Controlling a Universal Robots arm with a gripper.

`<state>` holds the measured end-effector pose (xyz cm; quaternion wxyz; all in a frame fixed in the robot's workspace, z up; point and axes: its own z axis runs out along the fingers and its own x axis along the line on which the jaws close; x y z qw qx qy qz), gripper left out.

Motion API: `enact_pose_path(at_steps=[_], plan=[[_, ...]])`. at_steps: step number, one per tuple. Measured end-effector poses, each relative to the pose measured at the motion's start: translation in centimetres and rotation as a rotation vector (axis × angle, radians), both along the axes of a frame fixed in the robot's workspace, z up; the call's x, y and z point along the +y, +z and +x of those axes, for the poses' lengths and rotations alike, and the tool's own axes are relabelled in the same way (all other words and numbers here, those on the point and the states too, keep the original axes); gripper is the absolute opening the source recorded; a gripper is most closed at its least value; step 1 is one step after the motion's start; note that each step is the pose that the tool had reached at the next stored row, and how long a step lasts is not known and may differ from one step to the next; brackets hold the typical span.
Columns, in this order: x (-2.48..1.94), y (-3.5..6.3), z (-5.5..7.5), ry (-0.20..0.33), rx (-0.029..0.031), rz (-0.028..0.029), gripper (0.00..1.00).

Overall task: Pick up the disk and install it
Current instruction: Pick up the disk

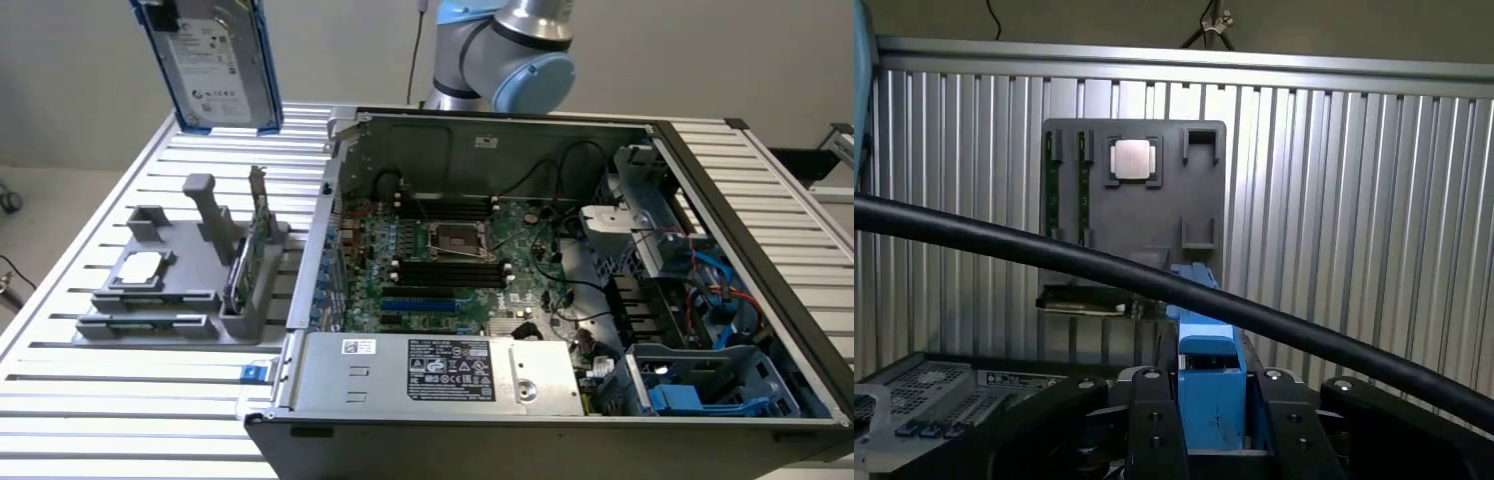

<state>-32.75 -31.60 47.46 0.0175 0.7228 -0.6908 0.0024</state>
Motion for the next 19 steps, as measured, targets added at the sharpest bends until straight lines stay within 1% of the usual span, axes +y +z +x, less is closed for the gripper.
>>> enact_pose_path(at_steps=[3, 5, 12, 19], plan=[[-0.37, 0.64, 1.4, 0.0, 0.0, 0.0008, 0.32], [-0.6, 0.9, 2.3, 0.0, 0.0001, 0.0023, 0.32], [-1.37, 1.49, 5.5, 0.0, 0.0001, 0.0104, 0.32], [-2.27, 1.95, 8.6, 0.0, 0.0001, 0.0172, 0.32]])
